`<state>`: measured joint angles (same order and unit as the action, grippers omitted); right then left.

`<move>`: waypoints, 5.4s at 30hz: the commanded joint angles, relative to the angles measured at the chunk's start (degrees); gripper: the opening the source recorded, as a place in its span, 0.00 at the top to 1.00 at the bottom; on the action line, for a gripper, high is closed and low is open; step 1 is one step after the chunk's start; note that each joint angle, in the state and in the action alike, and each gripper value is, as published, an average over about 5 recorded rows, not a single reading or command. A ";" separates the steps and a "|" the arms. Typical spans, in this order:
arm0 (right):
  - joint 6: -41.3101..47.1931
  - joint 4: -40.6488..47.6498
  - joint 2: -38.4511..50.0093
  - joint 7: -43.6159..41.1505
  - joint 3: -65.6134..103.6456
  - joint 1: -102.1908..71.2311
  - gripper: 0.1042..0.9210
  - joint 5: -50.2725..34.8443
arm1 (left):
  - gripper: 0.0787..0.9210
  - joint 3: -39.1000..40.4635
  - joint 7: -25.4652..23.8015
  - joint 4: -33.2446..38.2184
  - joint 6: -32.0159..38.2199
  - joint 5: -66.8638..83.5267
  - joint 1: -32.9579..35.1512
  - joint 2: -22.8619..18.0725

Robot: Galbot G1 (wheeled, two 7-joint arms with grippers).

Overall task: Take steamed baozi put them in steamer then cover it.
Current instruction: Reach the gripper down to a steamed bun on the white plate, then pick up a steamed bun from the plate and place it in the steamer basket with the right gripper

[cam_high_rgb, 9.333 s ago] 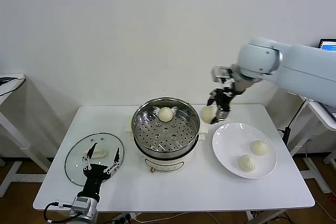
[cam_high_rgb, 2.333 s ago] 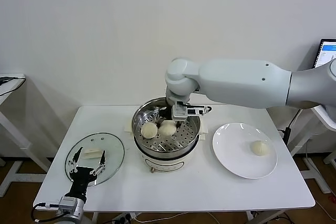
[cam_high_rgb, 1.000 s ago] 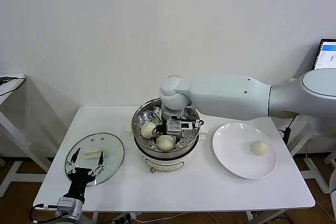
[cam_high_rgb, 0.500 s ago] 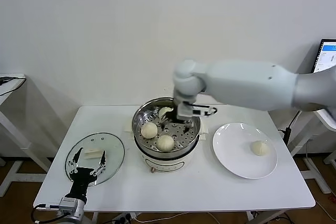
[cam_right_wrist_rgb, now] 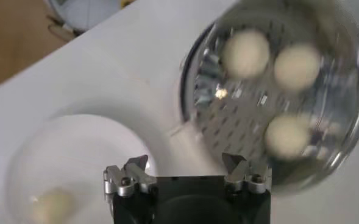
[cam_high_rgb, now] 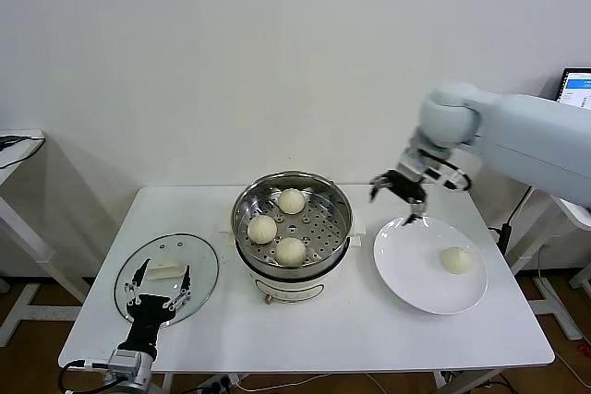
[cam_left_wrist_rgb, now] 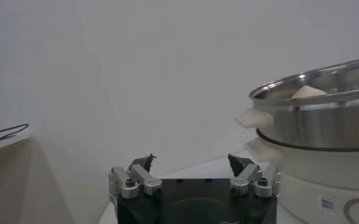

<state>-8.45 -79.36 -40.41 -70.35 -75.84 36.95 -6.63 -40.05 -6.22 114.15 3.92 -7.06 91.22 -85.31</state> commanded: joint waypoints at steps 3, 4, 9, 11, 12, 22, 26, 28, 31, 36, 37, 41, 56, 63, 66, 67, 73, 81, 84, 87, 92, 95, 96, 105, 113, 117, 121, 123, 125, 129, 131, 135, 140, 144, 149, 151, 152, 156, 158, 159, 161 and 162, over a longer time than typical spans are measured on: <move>11.39 11.38 10.22 -2.80 21.80 -24.28 0.12 11.60 | 0.12 0.14 0.02 -0.11 -0.01 -0.30 -0.11 -0.07; 11.59 12.32 10.04 -2.83 23.30 -26.11 0.12 12.42 | 0.12 0.13 0.01 -0.16 -0.02 -0.30 -0.14 -0.05; 11.51 15.62 9.19 -2.78 29.33 -32.43 0.12 15.92 | 0.12 0.07 0.01 -0.44 -0.09 -0.29 -0.31 0.01; 11.28 16.46 8.83 -2.50 31.45 -34.35 0.12 17.31 | 0.12 0.08 0.00 -0.61 -0.11 -0.29 -0.41 0.04; 11.16 16.82 8.60 -2.27 32.46 -35.20 0.12 17.84 | 0.12 0.11 -0.01 -0.69 -0.14 -0.29 -0.47 0.05; 10.33 19.93 5.37 0.89 38.67 -40.31 0.12 21.88 | 0.12 0.21 -0.03 -0.99 -0.30 -0.34 -0.68 0.12; 10.41 21.21 4.04 2.40 40.01 -41.15 0.12 22.45 | 0.12 0.23 -0.07 -1.17 -0.25 -0.35 -0.70 0.11; 10.47 21.98 3.35 2.85 40.61 -41.47 0.12 22.88 | 0.12 0.28 -0.10 -1.24 -0.23 -0.37 -0.72 0.08; 10.43 22.81 2.52 3.21 41.05 -41.76 0.12 23.29 | 0.12 0.32 -0.13 -1.32 -0.19 -0.43 -0.76 0.04; 10.17 23.90 1.05 3.66 41.74 -42.45 0.12 24.18 | 0.12 0.34 -0.13 -1.40 -0.24 -0.45 -0.93 0.04; 10.03 24.19 0.74 3.82 41.96 -42.65 0.12 24.51 | 0.12 0.35 -0.12 -1.44 -0.26 -0.45 -0.98 0.05; 9.53 25.61 -0.64 4.36 43.15 -43.49 0.12 25.43 | 0.12 0.31 -0.13 -1.77 -0.33 -0.46 -1.19 0.17; 9.23 26.91 -2.66 4.59 43.60 -43.82 0.12 26.38 | 0.12 0.26 -0.15 -2.36 -0.42 -0.46 -1.70 0.22; 9.23 26.74 -2.59 4.21 43.44 -43.66 0.22 26.45 | 0.12 0.42 -0.10 -2.22 -0.52 -0.48 -1.74 0.10; 9.25 26.56 -2.43 3.99 43.38 -43.55 0.27 26.43 | 0.12 0.42 -0.08 -2.18 -0.52 -0.50 -1.73 0.06; 9.25 26.47 -2.34 3.93 43.36 -43.48 0.27 26.41 | 0.12 0.41 -0.07 -2.16 -0.52 -0.51 -1.71 0.06; 10.20 24.09 -0.23 2.80 41.16 -41.44 0.28 23.75 | 0.12 0.38 -0.06 -1.93 -0.48 -0.56 -1.57 -0.03; 15.21 14.95 7.40 1.06 27.18 -28.41 0.28 9.81 | 0.12 0.64 -0.03 -1.87 -0.43 -0.66 -1.64 -0.12; 17.77 10.01 10.51 0.88 21.02 -21.72 0.28 4.55 | 0.12 0.74 -0.05 -2.03 -0.34 -0.70 -1.71 -0.13; 20.70 4.10 12.74 1.26 14.56 -15.12 0.28 -0.85 | 0.12 0.84 -0.14 -2.25 -0.33 -0.73 -1.67 0.08; 24.41 -3.28 11.65 2.11 -1.19 2.21 0.28 -9.60 | 0.12 0.88 -0.39 -2.26 -0.29 -0.59 -1.66 0.61; 26.57 -5.80 8.89 2.82 -8.34 10.11 0.28 -15.23 | 0.12 0.84 -0.60 -2.18 -0.27 -0.38 -1.77 0.77; 27.33 -6.57 7.78 3.13 -10.10 11.98 0.27 -16.98 | 0.12 0.80 -0.69 -2.19 -0.25 -0.31 -1.80 0.83; 32.47 -8.57 -5.33 6.34 -17.98 20.88 0.26 -30.96 | 0.12 0.01 -1.29 -2.43 -0.24 0.82 -2.23 1.74; 33.82 -2.08 -19.07 8.14 -14.20 14.63 0.25 -34.74 | 0.12 -0.50 -1.42 -2.91 -0.44 1.55 -2.92 2.00; 33.81 2.78 -24.31 8.22 -11.64 10.57 0.25 -34.14 | 0.12 -0.93 -1.43 -3.13 -0.51 1.72 -3.01 2.10; 33.50 7.53 -27.91 7.96 -9.76 7.26 0.25 -32.46 | 0.12 -1.36 -1.43 -3.21 -0.54 1.88 -3.00 2.27; 33.23 9.98 -29.52 7.75 -8.89 5.60 0.26 -31.34 | 0.12 -1.48 -1.44 -3.31 -0.55 1.92 -3.05 2.30; 32.90 11.97 -30.75 7.50 -8.22 4.10 0.26 -30.17 | 0.12 -1.52 -1.44 -3.37 -0.57 1.94 -3.10 2.28; 32.15 15.17 -32.15 6.92 -7.09 1.29 0.25 -27.37 | 0.12 -1.53 -1.44 -3.47 -0.59 1.96 -3.14 2.25; 31.94 16.25 -32.40 6.81 -6.61 0.20 0.25 -26.43 | 0.12 -1.56 -1.44 -3.54 -0.59 1.96 -3.16 2.27; 31.76 17.27 -32.41 6.59 -6.11 -1.27 0.26 -25.10 | 0.12 -1.66 -1.45 -3.64 -0.60 1.98 -3.19 2.35; 31.73 17.08 -31.66 6.30 -6.10 -1.96 0.26 -23.97 | 0.12 -1.84 -1.49 -3.63 -0.59 2.07 -3.16 2.39; 31.70 16.94 -31.17 6.21 -6.14 -2.50 0.26 -23.04 | 0.12 -1.78 -1.53 -3.68 -0.56 2.09 -3.19 2.33; 31.65 17.09 -30.50 6.13 -5.93 -3.20 0.26 -21.90 | 0.12 -1.73 -1.54 -3.64 -0.53 2.08 -3.14 2.27; 31.67 17.18 -30.25 6.17 -5.69 -3.48 0.25 -21.61 | 0.12 -1.73 -1.55 -3.65 -0.53 2.09 -3.14 2.30; 31.67 17.23 -30.17 6.18 -5.59 -3.57 0.25 -21.51 | 0.12 -1.73 -1.55 -3.63 -0.53 2.09 -3.14 2.30; 31.70 17.42 -30.15 6.28 -5.26 -3.91 0.25 -21.24 | 0.12 -1.62 -1.54 -3.53 -0.57 2.09 -3.16 2.28; 31.71 17.58 -30.33 6.36 -5.05 -4.16 0.25 -21.06 | 0.12 -1.55 -1.53 -3.54 -0.57 2.09 -3.18 2.24; 31.71 17.67 -30.43 6.37 -4.99 -4.26 0.25 -20.97 | 0.12 -1.53 -1.53 -3.56 -0.56 2.09 -3.18 2.22; 31.72 17.79 -30.60 6.37 -4.93 -4.45 0.25 -20.83 | 0.12 -1.54 -1.54 -3.64 -0.53 2.08 -3.18 2.20; 31.72 17.83 -30.67 6.37 -4.90 -4.55 0.24 -20.80 | 0.12 -1.56 -1.55 -3.67 -0.52 2.08 -3.18 2.20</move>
<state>23.27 -62.22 -70.62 -64.07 -81.23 33.30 -28.34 -41.59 -7.76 110.48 3.35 -4.98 88.06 -83.11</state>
